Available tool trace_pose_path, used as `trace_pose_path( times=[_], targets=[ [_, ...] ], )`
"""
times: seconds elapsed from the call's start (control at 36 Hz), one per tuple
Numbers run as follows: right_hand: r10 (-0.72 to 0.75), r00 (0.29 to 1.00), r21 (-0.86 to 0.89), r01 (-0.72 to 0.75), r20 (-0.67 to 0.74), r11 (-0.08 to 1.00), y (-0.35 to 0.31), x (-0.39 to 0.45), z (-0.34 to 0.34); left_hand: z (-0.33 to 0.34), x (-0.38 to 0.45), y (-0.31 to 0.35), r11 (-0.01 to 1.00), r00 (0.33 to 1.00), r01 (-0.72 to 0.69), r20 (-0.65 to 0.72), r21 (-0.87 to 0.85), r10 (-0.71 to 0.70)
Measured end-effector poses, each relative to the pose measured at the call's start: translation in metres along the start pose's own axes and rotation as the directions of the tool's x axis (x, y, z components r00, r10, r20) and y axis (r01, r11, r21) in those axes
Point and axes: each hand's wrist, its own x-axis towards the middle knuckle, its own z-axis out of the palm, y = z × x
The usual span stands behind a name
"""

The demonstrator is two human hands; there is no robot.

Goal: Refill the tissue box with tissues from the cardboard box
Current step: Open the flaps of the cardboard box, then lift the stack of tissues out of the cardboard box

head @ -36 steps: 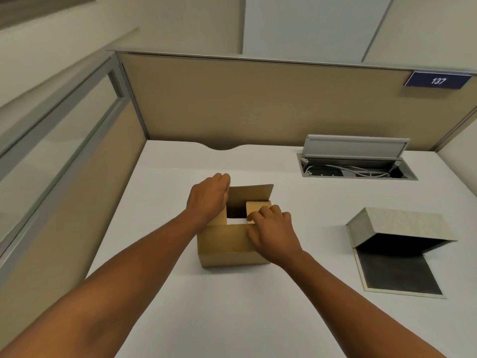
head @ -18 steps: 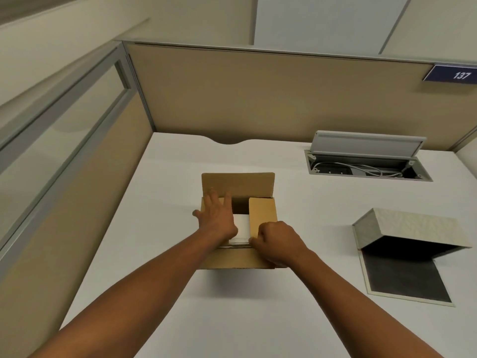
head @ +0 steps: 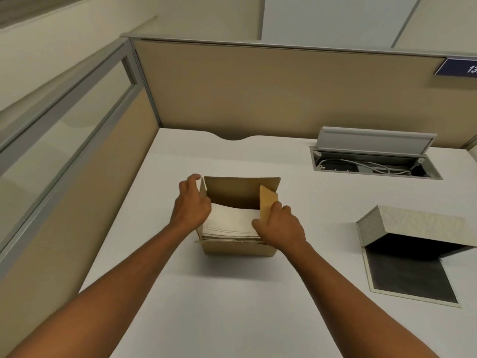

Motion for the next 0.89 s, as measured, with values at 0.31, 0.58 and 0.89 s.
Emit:
trace_pose_path(
  times=[0.31, 0.58, 0.89],
  targets=[
    [0.168, 0.986, 0.534, -0.149, 0.013, 0.832, 0.038, -0.004, -0.026, -0.018, -0.005, -0.007, 0.678, 0.851, -0.451, 0.050, 0.581, 0.523],
    [0.248, 0.955, 0.750, -0.282, 0.161, 0.599, 0.074, -0.006, -0.019, 0.010, 0.010, 0.032, 0.695, 0.738, -0.619, 0.574, 0.365, 0.355],
    [0.229, 0.957, 0.762, -0.282, 0.179, 0.582, 0.082, -0.005, -0.014, 0.058, 0.051, 0.035, 0.780, 0.619, -0.380, 0.764, 0.497, -0.185]
  ],
)
